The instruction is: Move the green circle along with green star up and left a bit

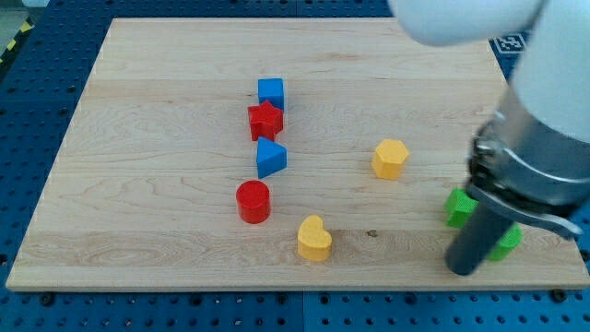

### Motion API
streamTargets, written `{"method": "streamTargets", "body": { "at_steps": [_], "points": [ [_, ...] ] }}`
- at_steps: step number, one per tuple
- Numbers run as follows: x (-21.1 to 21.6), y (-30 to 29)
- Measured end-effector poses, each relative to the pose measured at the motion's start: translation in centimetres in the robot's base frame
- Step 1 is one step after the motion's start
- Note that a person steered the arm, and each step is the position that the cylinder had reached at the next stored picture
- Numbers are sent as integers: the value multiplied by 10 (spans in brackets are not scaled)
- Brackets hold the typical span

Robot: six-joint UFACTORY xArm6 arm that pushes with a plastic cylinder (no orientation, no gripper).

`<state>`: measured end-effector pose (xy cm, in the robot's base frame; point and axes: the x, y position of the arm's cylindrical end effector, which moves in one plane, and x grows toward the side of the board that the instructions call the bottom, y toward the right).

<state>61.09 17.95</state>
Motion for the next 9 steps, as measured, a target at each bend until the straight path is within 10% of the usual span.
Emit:
{"method": "streamTargets", "body": {
  "at_steps": [9],
  "points": [
    [-36, 22]
  ]
}}
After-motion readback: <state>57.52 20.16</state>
